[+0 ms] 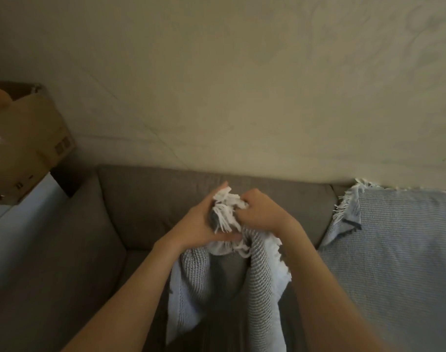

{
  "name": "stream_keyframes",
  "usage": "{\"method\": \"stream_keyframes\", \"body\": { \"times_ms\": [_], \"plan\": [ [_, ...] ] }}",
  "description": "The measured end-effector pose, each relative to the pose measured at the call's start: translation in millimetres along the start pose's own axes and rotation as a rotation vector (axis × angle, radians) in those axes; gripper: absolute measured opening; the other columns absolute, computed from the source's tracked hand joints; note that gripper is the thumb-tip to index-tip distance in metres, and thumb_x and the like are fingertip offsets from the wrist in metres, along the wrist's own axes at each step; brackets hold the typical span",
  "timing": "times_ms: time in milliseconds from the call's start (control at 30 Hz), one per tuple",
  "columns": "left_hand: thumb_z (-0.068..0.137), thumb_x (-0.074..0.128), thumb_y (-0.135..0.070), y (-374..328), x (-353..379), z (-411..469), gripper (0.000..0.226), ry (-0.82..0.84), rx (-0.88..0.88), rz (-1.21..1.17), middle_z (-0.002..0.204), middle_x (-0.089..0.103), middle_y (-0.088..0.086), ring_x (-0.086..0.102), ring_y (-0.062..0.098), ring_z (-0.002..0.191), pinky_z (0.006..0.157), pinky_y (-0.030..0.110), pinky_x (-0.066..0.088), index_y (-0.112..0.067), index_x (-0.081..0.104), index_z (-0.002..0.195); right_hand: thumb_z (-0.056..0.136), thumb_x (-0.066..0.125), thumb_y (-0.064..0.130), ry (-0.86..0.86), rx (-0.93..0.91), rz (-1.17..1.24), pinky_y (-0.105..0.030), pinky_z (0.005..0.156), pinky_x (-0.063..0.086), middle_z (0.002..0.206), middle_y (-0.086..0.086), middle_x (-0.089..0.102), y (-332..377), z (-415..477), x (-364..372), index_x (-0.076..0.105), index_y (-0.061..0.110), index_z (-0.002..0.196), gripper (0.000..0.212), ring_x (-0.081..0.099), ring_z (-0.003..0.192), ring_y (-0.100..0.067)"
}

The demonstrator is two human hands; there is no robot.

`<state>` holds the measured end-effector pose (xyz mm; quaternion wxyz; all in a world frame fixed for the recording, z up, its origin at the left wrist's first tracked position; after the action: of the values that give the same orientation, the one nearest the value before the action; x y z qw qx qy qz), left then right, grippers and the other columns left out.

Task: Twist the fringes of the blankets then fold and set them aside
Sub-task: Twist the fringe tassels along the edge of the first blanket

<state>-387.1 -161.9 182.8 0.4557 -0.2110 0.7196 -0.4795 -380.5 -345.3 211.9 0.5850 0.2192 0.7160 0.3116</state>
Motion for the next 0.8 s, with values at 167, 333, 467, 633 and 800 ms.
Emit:
{"method": "stream_keyframes", "body": {
  "times_ms": [167, 333, 467, 633, 800],
  "plan": [
    [0.087, 0.073, -0.045, -9, -1, 1, 0.036, -0.063, -0.040, 0.341, 0.110, 0.077, -0.009, 0.073, 0.016, 0.102, 0.093, 0.045, 0.060, -0.037, 0.069, 0.122, 0.090, 0.064, 0.016, 0.054, -0.037, -0.157, -0.027, 0.049, 0.031, 0.058, 0.004, 0.047, -3, -3, 9, 0.043, 0.013, 0.067, 0.032, 0.038, 0.050, -0.009],
    [0.084, 0.067, -0.057, -20, -23, -5, 0.040, -0.298, -0.030, 0.412, 0.109, 0.077, -0.005, 0.072, 0.029, 0.102, 0.086, 0.046, 0.060, -0.039, 0.068, 0.120, 0.085, 0.076, 0.031, -0.002, -0.021, -0.079, -0.022, 0.054, 0.040, 0.072, 0.007, 0.063, -12, -5, 18, 0.058, 0.020, 0.080, 0.022, 0.058, 0.065, -0.007],
    [0.086, 0.073, -0.042, -25, -39, -8, 0.041, -0.544, -0.020, 0.400, 0.113, 0.077, 0.006, 0.070, 0.040, 0.109, 0.087, 0.046, 0.058, -0.036, 0.067, 0.126, 0.079, 0.084, 0.044, 0.149, 0.099, -0.116, -0.029, 0.062, 0.052, 0.083, 0.001, 0.069, -45, -6, 43, 0.067, 0.015, 0.090, 0.036, 0.068, 0.076, -0.014],
    [0.077, 0.068, -0.030, -17, -63, -19, 0.052, -0.839, -0.011, -0.055, 0.121, 0.076, 0.004, 0.069, 0.026, 0.118, 0.102, 0.040, 0.055, -0.021, 0.072, 0.129, 0.086, 0.079, 0.032, 0.054, 0.100, -0.117, -0.043, 0.086, 0.058, 0.103, -0.007, 0.074, -67, -11, 75, 0.071, 0.007, 0.107, 0.034, 0.073, 0.100, -0.027],
    [0.089, 0.074, -0.015, -26, -78, -21, 0.043, -1.047, 0.007, -0.218, 0.126, 0.073, -0.004, 0.066, 0.014, 0.121, 0.097, 0.023, 0.049, -0.018, 0.070, 0.133, 0.094, 0.066, 0.055, 0.042, 0.291, -0.334, -0.048, 0.111, 0.041, 0.117, -0.002, 0.067, -91, -12, 99, 0.061, 0.016, 0.120, 0.047, 0.062, 0.116, -0.028]
  ]
}}
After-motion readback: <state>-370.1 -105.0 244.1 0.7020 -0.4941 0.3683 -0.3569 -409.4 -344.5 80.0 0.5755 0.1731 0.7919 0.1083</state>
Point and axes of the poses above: each hand's wrist, its own z-axis towards the middle knuckle, its own x-axis out of the palm, y = z × x, the point moved 3 cm from there along z, towards the middle knuckle
